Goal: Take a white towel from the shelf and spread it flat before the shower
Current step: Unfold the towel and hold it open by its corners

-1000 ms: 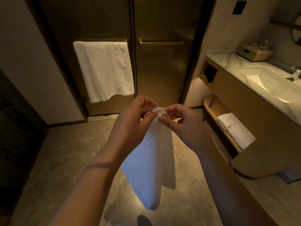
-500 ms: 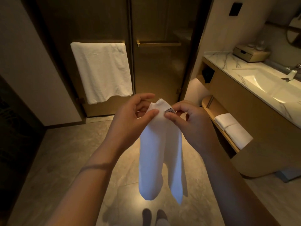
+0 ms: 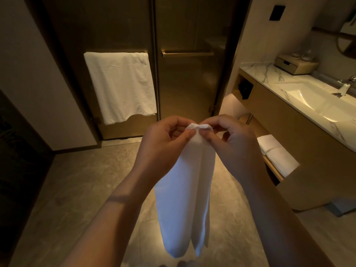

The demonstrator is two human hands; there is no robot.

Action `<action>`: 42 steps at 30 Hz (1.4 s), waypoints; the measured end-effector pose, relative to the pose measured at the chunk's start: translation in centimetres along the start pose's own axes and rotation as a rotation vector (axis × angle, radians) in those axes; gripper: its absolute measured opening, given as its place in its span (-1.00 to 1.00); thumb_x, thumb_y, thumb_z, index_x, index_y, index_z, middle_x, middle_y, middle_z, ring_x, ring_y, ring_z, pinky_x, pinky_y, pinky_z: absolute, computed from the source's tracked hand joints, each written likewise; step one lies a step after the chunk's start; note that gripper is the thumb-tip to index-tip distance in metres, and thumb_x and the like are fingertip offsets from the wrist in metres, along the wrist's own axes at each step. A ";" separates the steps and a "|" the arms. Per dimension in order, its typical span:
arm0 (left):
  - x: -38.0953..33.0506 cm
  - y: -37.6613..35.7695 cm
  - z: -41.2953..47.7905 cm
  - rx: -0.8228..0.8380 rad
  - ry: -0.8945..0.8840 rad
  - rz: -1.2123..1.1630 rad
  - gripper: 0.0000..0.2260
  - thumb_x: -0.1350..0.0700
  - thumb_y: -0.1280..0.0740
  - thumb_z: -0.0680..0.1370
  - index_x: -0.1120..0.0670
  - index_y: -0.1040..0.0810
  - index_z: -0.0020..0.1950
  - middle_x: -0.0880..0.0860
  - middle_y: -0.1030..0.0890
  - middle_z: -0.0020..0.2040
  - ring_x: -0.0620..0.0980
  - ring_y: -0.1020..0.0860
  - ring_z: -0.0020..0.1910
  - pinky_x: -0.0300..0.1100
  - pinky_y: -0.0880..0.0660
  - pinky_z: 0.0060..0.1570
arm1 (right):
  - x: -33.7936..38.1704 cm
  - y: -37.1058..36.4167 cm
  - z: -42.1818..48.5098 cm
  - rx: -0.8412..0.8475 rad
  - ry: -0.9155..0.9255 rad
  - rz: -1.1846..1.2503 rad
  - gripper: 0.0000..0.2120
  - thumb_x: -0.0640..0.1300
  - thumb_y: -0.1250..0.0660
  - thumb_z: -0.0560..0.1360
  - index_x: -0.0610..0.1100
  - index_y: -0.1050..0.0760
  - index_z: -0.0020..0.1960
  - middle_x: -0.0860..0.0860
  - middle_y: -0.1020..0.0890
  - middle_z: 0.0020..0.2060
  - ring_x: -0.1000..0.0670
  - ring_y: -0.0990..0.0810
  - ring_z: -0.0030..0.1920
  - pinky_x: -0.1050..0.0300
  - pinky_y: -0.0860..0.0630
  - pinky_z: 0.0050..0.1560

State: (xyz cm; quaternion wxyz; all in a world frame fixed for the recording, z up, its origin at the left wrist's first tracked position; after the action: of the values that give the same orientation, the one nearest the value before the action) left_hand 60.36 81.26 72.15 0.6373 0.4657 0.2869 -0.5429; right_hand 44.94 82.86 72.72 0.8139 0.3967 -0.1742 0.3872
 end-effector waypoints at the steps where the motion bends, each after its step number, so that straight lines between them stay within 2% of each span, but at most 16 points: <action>1: 0.0 0.0 0.0 0.009 0.001 -0.005 -0.85 0.06 -0.39 0.50 -0.23 -0.55 -0.10 -0.29 -0.61 -0.15 -0.26 -0.59 -0.14 -0.45 -0.48 -0.24 | 0.0 -0.1 -0.1 -0.014 -0.005 -0.013 -0.92 -0.10 -0.38 0.48 0.05 -0.57 -0.04 0.20 -0.55 -0.20 0.20 -0.50 -0.06 0.46 -0.42 -0.19; 8: 0.1 0.3 -0.3 -0.009 0.022 -0.033 -0.82 0.08 -0.41 0.48 -0.23 -0.57 -0.07 -0.29 -0.62 -0.19 -0.25 -0.59 -0.14 -0.44 -0.48 -0.25 | 0.5 -0.6 -0.6 -0.109 0.002 -0.069 -0.90 -0.06 -0.41 0.45 -0.04 -0.61 -0.04 0.15 -0.58 -0.18 0.15 -0.53 -0.19 0.33 -0.51 -0.23; 13: 0.2 0.2 -0.5 -0.053 0.044 -0.070 -0.81 0.08 -0.43 0.47 -0.20 -0.57 -0.01 -0.21 -0.64 -0.24 -0.22 -0.61 -0.20 -0.42 -0.49 -0.26 | 0.8 -1.0 -1.1 -0.120 0.009 -0.092 -0.88 -0.07 -0.42 0.46 -0.03 -0.61 -0.01 0.17 -0.59 -0.17 0.17 -0.52 -0.18 0.32 -0.53 -0.21; 16: 0.4 0.1 -0.6 -0.035 0.061 -0.067 -0.80 0.08 -0.44 0.46 -0.20 -0.57 -0.01 -0.19 -0.66 -0.21 -0.21 -0.63 -0.16 -0.40 -0.52 -0.22 | 0.6 -1.1 -1.0 -0.066 0.028 -0.100 -0.85 -0.06 -0.39 0.48 -0.02 -0.62 0.03 0.12 -0.64 -0.12 0.18 -0.52 -0.14 0.28 -0.54 -0.19; 21: 0.9 0.0 -0.7 0.021 0.085 -0.108 -0.76 0.16 -0.40 0.49 -0.15 -0.59 0.06 -0.15 -0.69 -0.15 -0.19 -0.64 -0.10 -0.34 -0.56 -0.12 | 0.2 -1.0 -1.0 -0.052 0.037 -0.062 -0.85 -0.11 -0.38 0.49 -0.03 -0.63 0.04 0.17 -0.62 -0.10 0.20 -0.53 -0.11 0.26 -0.55 -0.13; 24: 1.2 0.0 -0.6 0.070 0.098 -0.145 -0.70 0.25 -0.31 0.54 -0.13 -0.60 0.12 -0.09 -0.69 -0.01 -0.15 -0.64 0.00 -0.21 -0.57 0.02 | 0.0 -0.7 -0.9 -0.071 0.036 -0.049 -0.86 -0.13 -0.39 0.48 0.02 -0.62 0.02 0.26 -0.57 -0.12 0.28 -0.53 -0.14 0.36 -0.51 -0.10; 27: 1.4 0.2 -0.4 0.107 0.093 -0.162 -0.69 0.29 -0.32 0.53 -0.05 -0.61 0.17 -0.04 -0.70 -0.04 -0.10 -0.65 -0.01 -0.19 -0.57 0.01 | 0.2 -0.7 -0.8 -0.091 0.013 0.015 -0.82 -0.12 -0.40 0.48 0.16 -0.53 -0.03 0.42 -0.49 -0.14 0.34 -0.53 -0.10 0.47 -0.46 -0.14; 33: 1.3 0.3 -0.3 0.096 0.036 -0.170 -0.68 0.25 -0.40 0.48 -0.15 -0.61 0.09 -0.08 -0.71 -0.11 -0.10 -0.66 -0.07 -0.24 -0.58 -0.05 | -0.1 -1.0 -1.0 -0.136 -0.052 0.109 -0.85 -0.09 -0.42 0.45 0.15 -0.54 -0.08 0.41 -0.52 -0.20 0.31 -0.56 -0.09 0.53 -0.42 -0.20; 37: 1.4 0.2 -0.1 0.062 0.012 -0.131 -0.75 0.23 -0.44 0.45 -0.13 -0.62 -0.04 -0.12 -0.69 -0.15 -0.14 -0.66 -0.14 -0.30 -0.57 -0.13 | -0.4 -1.3 -1.0 -0.106 -0.060 0.124 -0.86 -0.08 -0.43 0.44 0.13 -0.56 -0.06 0.39 -0.53 -0.20 0.29 -0.56 -0.09 0.51 -0.44 -0.19; 42: 1.7 0.1 0.1 -0.007 -0.052 0.042 -0.83 0.11 -0.44 0.45 -0.19 -0.57 -0.16 -0.16 -0.63 -0.20 -0.20 -0.60 -0.18 -0.36 -0.53 -0.21 | -1.0 -1.7 -0.7 -0.082 -0.095 0.108 -0.84 -0.12 -0.42 0.45 0.13 -0.56 -0.05 0.37 -0.54 -0.20 0.30 -0.55 -0.07 0.52 -0.43 -0.18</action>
State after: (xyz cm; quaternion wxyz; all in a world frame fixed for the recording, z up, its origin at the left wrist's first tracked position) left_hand 60.84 80.41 70.77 0.6574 0.4551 0.2625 -0.5402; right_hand 45.55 82.26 70.79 0.7982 0.3709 -0.2495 0.4038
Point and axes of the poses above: each hand's wrist, its own z-axis towards the middle knuckle, its own y-axis out of the back of the hand, x = y × z, the point moved 3 cm from there along z, towards the middle knuckle
